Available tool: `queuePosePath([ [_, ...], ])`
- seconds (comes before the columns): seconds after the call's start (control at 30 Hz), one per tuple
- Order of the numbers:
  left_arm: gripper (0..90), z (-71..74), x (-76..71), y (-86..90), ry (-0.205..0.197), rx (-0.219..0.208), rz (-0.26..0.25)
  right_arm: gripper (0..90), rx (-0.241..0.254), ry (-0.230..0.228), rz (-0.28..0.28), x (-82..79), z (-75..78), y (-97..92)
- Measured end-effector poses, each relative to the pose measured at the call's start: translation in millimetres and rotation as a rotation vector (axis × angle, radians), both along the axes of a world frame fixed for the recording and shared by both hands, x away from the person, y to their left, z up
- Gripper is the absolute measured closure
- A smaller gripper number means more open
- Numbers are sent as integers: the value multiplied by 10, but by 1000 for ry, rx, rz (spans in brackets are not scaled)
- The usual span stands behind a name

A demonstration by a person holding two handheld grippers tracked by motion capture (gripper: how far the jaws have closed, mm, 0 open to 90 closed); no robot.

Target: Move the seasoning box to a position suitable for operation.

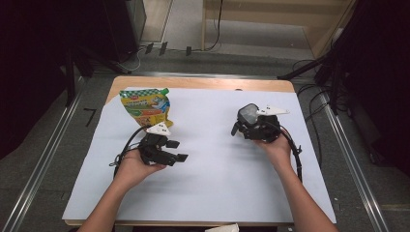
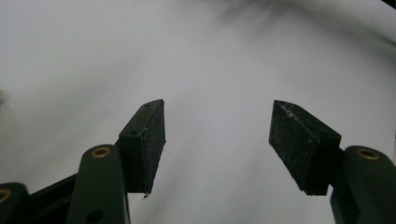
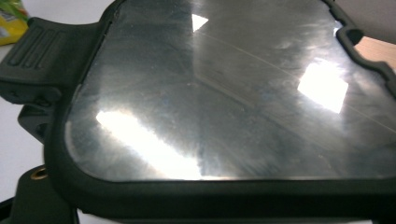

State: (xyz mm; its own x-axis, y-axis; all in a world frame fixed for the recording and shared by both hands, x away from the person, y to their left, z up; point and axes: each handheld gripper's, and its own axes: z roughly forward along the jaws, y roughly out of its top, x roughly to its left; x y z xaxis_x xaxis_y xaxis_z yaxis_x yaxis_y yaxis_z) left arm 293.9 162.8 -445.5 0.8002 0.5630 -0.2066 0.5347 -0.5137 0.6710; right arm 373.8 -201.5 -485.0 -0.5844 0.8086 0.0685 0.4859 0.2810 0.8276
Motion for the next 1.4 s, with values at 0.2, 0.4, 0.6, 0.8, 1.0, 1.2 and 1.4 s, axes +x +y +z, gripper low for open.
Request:
queuePosePath([
  [0.2,368,-8,19,-17,6,-7,-6,159,2,-1,31,-147,44,59],
  [0.4,368,-16,29,-23,11,-11,-7,159,7,1,65,-286,81,147],
  [0.6,368,-17,33,-18,13,-6,-7,159,11,6,86,-350,93,222],
  [0.8,368,-21,33,-20,18,-6,-8,159,10,16,126,-453,74,356],
  [1.0,368,-18,32,-13,13,-11,-8,159,0,27,172,-560,17,533],
  [1.2,369,-18,34,-10,11,-14,-6,159,-2,32,217,-624,-29,705],
  [1.4,369,-21,33,-19,12,-5,-15,159,-16,36,249,-665,-91,850],
])
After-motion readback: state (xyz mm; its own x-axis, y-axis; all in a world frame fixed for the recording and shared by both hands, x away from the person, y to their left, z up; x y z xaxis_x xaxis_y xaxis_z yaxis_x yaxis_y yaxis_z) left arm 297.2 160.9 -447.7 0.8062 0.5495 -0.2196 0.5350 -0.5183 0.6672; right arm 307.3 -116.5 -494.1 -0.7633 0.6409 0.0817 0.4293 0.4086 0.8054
